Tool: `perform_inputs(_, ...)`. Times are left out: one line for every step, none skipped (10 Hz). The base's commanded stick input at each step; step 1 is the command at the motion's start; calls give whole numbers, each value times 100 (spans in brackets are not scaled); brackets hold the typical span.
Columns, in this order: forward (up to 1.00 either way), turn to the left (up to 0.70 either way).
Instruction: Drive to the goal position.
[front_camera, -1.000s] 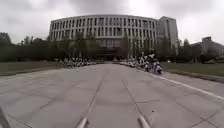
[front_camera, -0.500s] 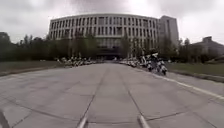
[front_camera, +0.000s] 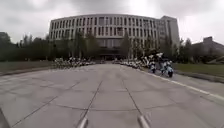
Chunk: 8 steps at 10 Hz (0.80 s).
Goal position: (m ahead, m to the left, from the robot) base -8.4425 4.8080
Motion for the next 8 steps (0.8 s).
perform_inputs(0, 35)
perform_inputs(0, 93)
perform_inputs(0, 100)
perform_inputs(0, 100)
perform_inputs(0, 100)
perform_inputs(0, 100)
perform_inputs(0, 100)
perform_inputs(0, 100)
